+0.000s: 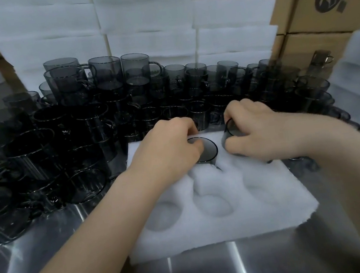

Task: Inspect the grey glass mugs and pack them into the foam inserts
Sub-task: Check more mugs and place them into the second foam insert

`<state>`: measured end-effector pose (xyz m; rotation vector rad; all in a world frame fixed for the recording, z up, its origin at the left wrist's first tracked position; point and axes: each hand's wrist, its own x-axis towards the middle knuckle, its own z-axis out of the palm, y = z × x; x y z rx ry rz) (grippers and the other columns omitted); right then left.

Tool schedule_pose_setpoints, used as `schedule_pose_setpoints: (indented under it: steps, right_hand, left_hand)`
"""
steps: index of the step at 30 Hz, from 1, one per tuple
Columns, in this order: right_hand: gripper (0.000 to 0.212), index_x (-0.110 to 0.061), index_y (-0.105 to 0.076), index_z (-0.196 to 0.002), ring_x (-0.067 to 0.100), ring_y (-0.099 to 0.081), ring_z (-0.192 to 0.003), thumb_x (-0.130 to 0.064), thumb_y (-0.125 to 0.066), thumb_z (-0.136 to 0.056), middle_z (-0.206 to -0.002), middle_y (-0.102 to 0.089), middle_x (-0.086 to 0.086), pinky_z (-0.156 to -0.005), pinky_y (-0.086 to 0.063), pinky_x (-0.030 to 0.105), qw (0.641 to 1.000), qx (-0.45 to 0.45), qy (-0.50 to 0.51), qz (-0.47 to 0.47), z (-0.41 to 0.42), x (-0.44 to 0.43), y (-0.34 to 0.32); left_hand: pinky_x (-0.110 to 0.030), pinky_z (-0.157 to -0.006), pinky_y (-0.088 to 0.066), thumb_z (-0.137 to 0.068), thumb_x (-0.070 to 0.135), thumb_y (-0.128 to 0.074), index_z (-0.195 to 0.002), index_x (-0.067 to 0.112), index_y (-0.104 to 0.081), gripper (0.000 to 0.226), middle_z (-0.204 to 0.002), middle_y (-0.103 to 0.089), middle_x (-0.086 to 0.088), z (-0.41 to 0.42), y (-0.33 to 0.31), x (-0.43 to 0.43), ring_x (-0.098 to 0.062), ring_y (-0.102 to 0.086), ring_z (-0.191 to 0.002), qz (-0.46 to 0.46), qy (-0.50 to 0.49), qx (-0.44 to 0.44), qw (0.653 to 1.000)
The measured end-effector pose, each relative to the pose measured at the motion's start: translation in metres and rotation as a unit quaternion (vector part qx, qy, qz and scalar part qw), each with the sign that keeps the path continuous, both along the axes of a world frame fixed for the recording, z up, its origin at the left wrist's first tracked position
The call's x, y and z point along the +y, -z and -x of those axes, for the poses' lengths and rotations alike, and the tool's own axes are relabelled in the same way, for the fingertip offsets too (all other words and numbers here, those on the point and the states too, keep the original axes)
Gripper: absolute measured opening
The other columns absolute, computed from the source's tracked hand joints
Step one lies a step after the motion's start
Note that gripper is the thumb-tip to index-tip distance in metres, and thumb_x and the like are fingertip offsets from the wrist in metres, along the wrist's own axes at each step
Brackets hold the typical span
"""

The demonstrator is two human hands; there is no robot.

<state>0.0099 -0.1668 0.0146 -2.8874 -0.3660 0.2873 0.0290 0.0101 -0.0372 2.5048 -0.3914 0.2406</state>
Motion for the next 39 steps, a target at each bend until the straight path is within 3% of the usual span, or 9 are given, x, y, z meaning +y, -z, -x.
schedule_pose_setpoints:
  steps: [4,9,19,22,23,25,28,32,39]
  right_hand:
    - [0.077,-0.03,-0.014,-0.148,0.019,-0.014,-0.139,-0.051,-0.022,-0.075,-0.149,-0.019,-0.007,-0.111,-0.026,0.038,0.999,-0.002,-0.021,0.047,0.003,0.006,0.007]
    - [0.062,-0.029,-0.018,-0.149,0.022,-0.02,-0.138,-0.051,-0.017,-0.091,-0.148,-0.027,-0.001,-0.113,-0.027,0.044,0.997,0.052,-0.007,0.063,-0.01,0.008,0.016]
    - [0.087,-0.031,0.001,-0.154,0.017,-0.006,-0.146,-0.073,-0.001,-0.078,-0.159,-0.009,-0.009,-0.118,-0.013,0.042,0.998,0.009,-0.013,0.059,0.0,0.005,0.033]
    - [0.07,-0.048,-0.028,-0.144,0.02,-0.02,-0.142,-0.071,-0.009,-0.081,-0.151,-0.028,-0.004,-0.112,-0.016,0.045,1.0,0.013,0.005,0.011,-0.005,0.006,0.031]
    - [0.051,-0.058,-0.047,-0.123,0.023,-0.035,-0.134,-0.067,-0.015,-0.084,-0.136,-0.045,-0.003,-0.108,-0.023,0.047,0.999,-0.024,0.013,-0.034,-0.008,0.008,0.028]
    - [0.03,-0.049,-0.063,-0.09,0.023,-0.055,-0.105,-0.047,-0.033,-0.094,-0.1,-0.062,-0.005,-0.096,-0.039,0.042,0.974,-0.175,0.025,-0.138,-0.024,0.01,0.019]
    - [0.034,-0.027,-0.063,-0.122,0.019,-0.057,-0.097,-0.022,-0.048,-0.092,-0.098,-0.064,-0.003,-0.079,-0.038,0.027,0.94,-0.282,0.068,-0.179,-0.073,0.008,0.007]
    - [0.05,-0.023,-0.043,-0.143,0.03,-0.047,-0.127,-0.023,-0.047,-0.093,-0.133,-0.057,0.01,-0.096,-0.039,0.033,0.972,-0.199,0.076,-0.098,-0.132,0.016,0.003]
    - [0.026,-0.02,-0.061,-0.117,0.032,-0.056,-0.111,-0.029,-0.051,-0.095,-0.121,-0.063,0.009,-0.079,-0.043,0.034,0.97,-0.22,0.102,-0.026,-0.16,0.022,0.017]
  left_hand:
    - [-0.036,-0.073,-0.053,-0.085,0.028,-0.056,-0.093,0.025,-0.064,0.011,-0.084,-0.064,0.006,-0.001,0.0,-0.001,-0.019,-0.06,-0.084,-0.006,0.001,-0.002,1.0]
    - [-0.034,-0.071,-0.052,-0.083,0.029,-0.058,-0.09,0.025,-0.064,0.01,-0.081,-0.064,0.006,-0.002,0.0,-0.001,-0.019,-0.06,-0.081,-0.007,0.0,-0.004,1.0]
    - [-0.033,-0.067,-0.052,-0.083,0.032,-0.059,-0.09,0.026,-0.064,0.01,-0.079,-0.063,0.007,-0.002,-0.001,-0.002,-0.014,-0.059,-0.078,-0.003,0.002,0.01,1.0]
    - [-0.036,-0.07,-0.053,-0.084,0.03,-0.057,-0.091,0.026,-0.063,0.011,-0.08,-0.063,0.007,-0.002,0.0,-0.002,-0.017,-0.06,-0.079,-0.01,0.004,0.004,1.0]
    - [-0.036,-0.071,-0.053,-0.083,0.029,-0.056,-0.091,0.025,-0.063,0.011,-0.08,-0.063,0.006,-0.002,0.0,-0.002,-0.019,-0.06,-0.08,-0.013,0.006,0.001,1.0]
    - [-0.036,-0.072,-0.052,-0.083,0.028,-0.056,-0.091,0.025,-0.064,0.012,-0.082,-0.064,0.005,-0.001,0.0,-0.002,-0.021,-0.06,-0.082,-0.017,0.006,0.0,1.0]
    - [-0.035,-0.072,-0.052,-0.083,0.028,-0.055,-0.09,0.026,-0.064,0.011,-0.081,-0.064,0.006,-0.001,0.0,-0.001,-0.02,-0.06,-0.082,-0.014,0.007,0.009,1.0]
    - [-0.035,-0.072,-0.052,-0.083,0.028,-0.055,-0.09,0.026,-0.064,0.011,-0.08,-0.065,0.006,-0.001,-0.001,-0.001,-0.021,-0.061,-0.081,-0.008,0.005,0.013,1.0]
    - [-0.035,-0.069,-0.053,-0.084,0.03,-0.055,-0.092,0.027,-0.063,0.011,-0.08,-0.064,0.008,0.0,0.001,0.001,-0.018,-0.061,-0.08,-0.008,0.001,0.006,1.0]
